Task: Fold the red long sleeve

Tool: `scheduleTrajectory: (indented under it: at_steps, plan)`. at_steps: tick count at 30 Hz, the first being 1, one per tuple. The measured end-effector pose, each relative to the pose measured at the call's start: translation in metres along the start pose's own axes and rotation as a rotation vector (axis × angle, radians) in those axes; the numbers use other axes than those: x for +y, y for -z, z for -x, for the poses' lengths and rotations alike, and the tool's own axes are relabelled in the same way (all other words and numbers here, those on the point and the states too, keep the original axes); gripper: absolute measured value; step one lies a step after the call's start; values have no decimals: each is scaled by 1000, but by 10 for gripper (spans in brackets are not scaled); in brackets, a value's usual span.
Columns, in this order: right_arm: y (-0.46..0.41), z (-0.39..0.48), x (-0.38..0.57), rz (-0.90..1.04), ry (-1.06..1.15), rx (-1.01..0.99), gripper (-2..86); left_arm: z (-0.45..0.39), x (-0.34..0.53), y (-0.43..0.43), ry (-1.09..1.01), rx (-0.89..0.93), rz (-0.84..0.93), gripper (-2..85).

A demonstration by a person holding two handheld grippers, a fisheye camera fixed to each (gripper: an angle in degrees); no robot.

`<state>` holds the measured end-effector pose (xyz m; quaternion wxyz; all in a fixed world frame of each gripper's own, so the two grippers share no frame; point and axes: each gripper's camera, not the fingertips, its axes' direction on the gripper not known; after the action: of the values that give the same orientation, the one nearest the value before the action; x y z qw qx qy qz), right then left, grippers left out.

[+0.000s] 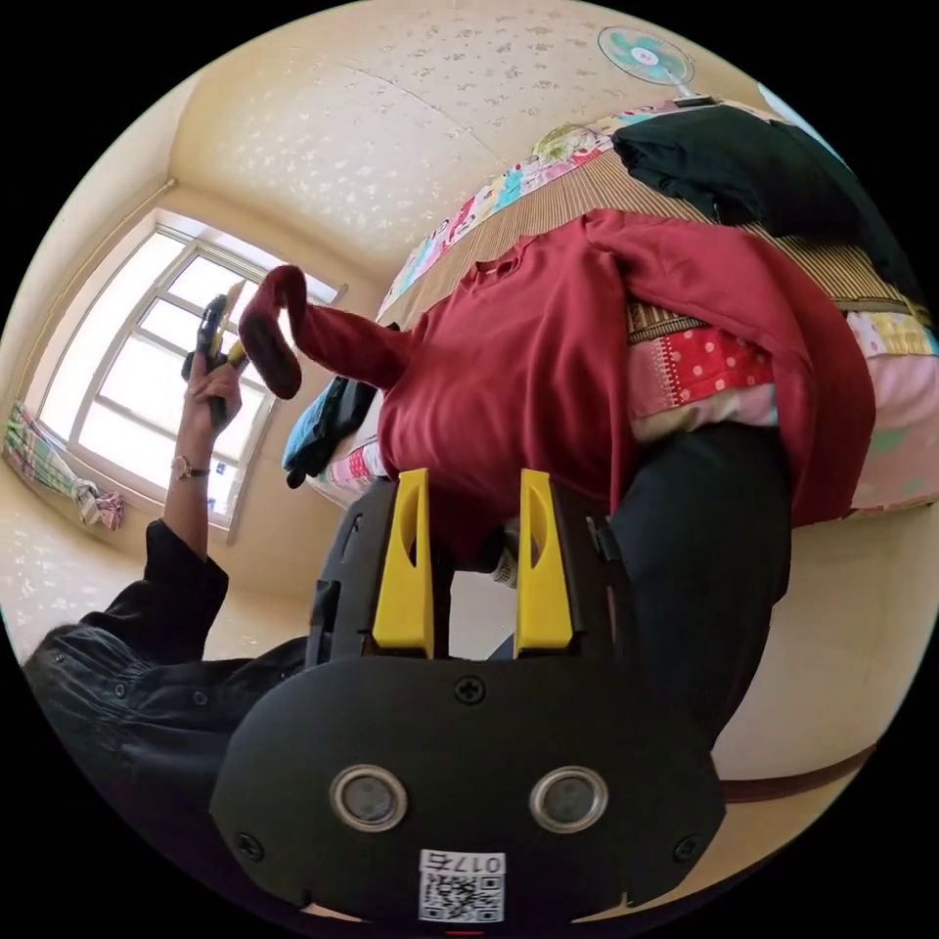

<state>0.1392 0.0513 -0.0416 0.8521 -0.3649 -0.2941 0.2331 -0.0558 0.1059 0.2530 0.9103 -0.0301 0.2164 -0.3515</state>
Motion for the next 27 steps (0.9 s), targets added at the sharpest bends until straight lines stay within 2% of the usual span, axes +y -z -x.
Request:
scheduleTrajectory:
  at_steps: [3, 7, 13, 17, 18, 20, 22, 24, 27]
  plan:
    - [10, -2, 5, -1, -2, 0, 133, 17, 10, -63, -9, 121, 183, 147]
    - [29, -15, 17, 16, 0, 80, 135, 51, 72, -78, 46, 83, 227, 135]
    - [44, -13, -17, -24, 43, 168, 135, 93, 173, -30, 131, 84, 168, 127]
    - [30, -48, -63, -33, -121, 253, 129, 81, 217, 15, 82, -18, 99, 123]
    - [28, -57, -68, -31, -154, 248, 126, 75, 228, 26, 66, -42, 83, 121]
    - [33, -74, -74, -102, -248, 113, 76, 70, 243, 38, 53, -71, 65, 117]
    - [41, -59, -81, -149, -220, 61, 43, 69, 257, 50, 63, -75, 54, 113]
    - [49, -25, -98, -140, -154, 143, 32, 65, 277, 71, 90, -13, 6, 107]
    - [67, 49, -137, -148, 71, 189, 22, 49, 299, 94, 58, 28, -43, 101]
